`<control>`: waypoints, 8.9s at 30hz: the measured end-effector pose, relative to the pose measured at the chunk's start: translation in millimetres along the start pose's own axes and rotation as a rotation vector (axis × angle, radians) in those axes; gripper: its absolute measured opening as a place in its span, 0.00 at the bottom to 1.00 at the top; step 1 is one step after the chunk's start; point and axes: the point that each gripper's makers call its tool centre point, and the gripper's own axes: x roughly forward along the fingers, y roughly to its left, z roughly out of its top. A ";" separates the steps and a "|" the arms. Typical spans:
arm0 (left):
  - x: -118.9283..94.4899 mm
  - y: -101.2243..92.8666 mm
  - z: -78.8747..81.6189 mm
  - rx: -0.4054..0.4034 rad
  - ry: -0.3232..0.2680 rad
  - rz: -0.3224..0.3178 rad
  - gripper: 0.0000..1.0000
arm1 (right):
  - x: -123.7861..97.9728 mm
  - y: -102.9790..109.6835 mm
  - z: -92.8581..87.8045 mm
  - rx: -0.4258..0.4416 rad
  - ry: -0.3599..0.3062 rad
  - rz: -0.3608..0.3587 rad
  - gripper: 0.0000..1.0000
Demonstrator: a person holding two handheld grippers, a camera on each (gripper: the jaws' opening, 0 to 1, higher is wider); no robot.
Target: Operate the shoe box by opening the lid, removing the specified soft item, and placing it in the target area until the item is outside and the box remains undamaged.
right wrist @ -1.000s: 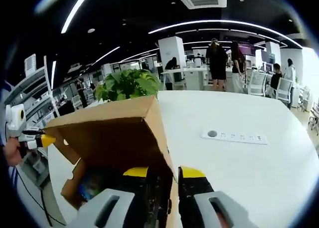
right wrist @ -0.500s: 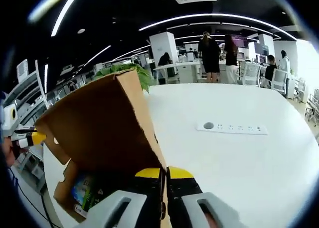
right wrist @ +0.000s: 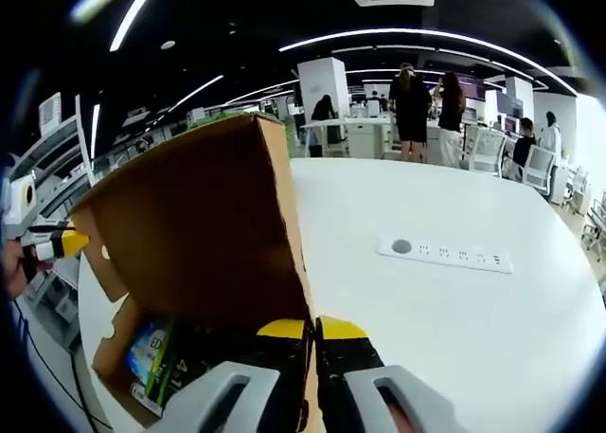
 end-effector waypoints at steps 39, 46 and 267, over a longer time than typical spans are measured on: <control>35.1 11.2 -21.8 -0.037 0.060 0.042 0.05 | 16.0 0.8 7.9 -0.041 -0.016 -0.005 0.00; 36.8 5.9 -38.0 -0.053 0.094 0.023 0.05 | 16.4 0.6 8.1 -0.042 -0.015 0.005 0.00; 8.7 -156.4 -81.1 -0.188 0.248 -0.263 0.24 | -150.1 18.4 -111.6 0.117 -0.001 0.066 0.30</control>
